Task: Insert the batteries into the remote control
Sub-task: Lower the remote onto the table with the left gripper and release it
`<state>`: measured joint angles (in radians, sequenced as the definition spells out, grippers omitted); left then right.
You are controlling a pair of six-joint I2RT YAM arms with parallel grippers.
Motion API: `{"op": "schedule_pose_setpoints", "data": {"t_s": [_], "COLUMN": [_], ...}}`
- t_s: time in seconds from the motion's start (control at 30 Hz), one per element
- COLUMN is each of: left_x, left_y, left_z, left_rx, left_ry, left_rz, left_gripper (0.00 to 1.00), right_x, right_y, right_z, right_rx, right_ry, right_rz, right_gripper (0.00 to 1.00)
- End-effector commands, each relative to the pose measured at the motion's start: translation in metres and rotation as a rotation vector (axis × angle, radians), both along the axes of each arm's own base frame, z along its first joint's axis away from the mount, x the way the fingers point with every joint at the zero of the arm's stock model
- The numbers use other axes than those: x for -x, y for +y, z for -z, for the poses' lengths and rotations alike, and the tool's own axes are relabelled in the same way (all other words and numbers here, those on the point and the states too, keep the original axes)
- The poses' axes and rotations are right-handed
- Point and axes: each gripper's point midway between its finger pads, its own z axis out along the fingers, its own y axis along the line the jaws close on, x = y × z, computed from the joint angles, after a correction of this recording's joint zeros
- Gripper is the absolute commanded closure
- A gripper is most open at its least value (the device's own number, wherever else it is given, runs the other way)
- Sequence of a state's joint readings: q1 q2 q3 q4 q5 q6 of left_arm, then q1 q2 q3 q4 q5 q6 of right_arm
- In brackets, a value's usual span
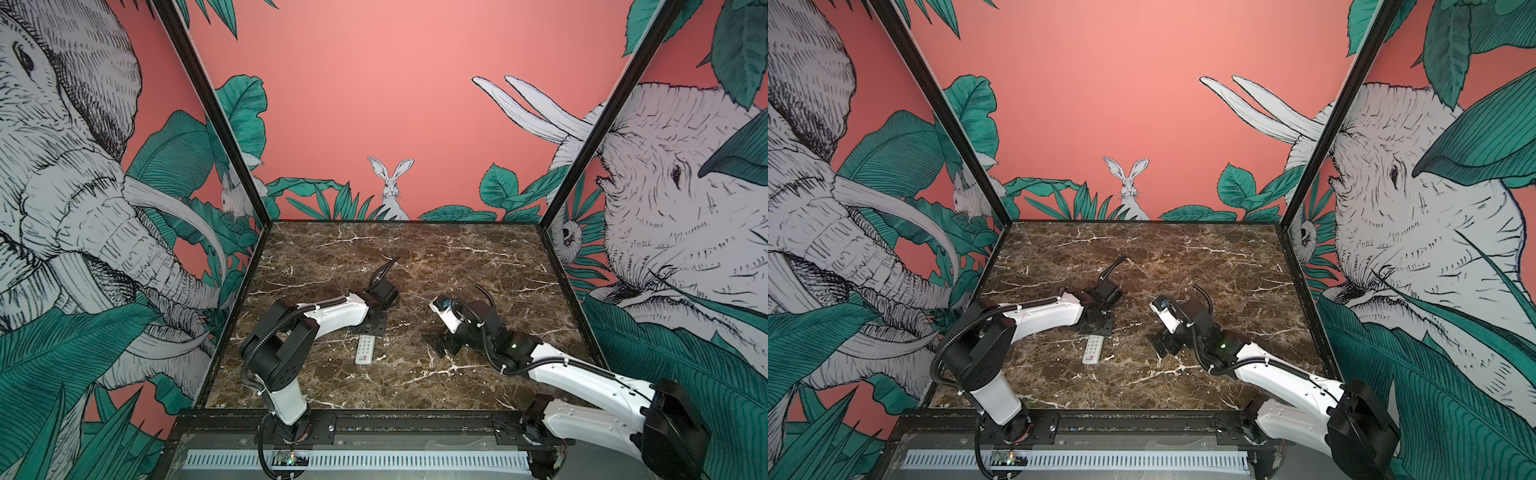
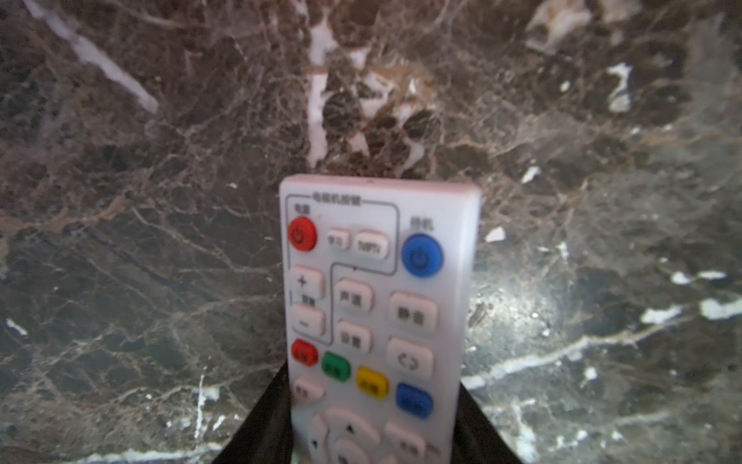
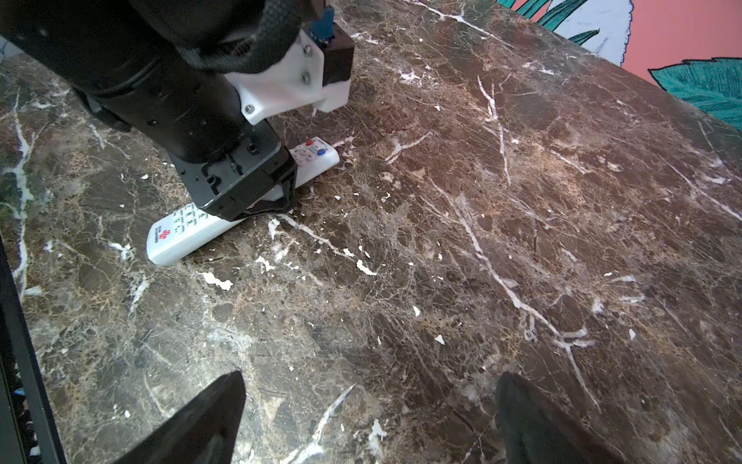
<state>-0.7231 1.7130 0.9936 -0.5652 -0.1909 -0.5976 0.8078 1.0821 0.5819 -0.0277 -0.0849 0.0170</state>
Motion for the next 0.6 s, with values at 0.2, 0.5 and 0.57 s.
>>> {"op": "schedule_pose_setpoints", "data": {"t_s": [0.2,0.5,0.57], "left_x": [0.002,0.0,0.0], "left_y": [0.002,0.001,0.0], "left_z": [0.006,-0.003,-0.004], "left_rx": [0.016,0.036,0.042], "left_ry": [-0.011,-0.039,-0.042], "left_rz": [-0.032,-0.024,-0.019], "left_gripper": [0.63,0.45,0.41], "right_x": [-0.005,-0.006,-0.007], "right_y": [-0.002,-0.009,-0.01], "right_z": [-0.008,-0.017,-0.019], "right_rx": [-0.012,0.003,0.009], "right_ry": [-0.028,-0.049,-0.055], "right_rz": [0.011,0.032,0.038], "right_gripper": [0.0,0.01,0.01]}}
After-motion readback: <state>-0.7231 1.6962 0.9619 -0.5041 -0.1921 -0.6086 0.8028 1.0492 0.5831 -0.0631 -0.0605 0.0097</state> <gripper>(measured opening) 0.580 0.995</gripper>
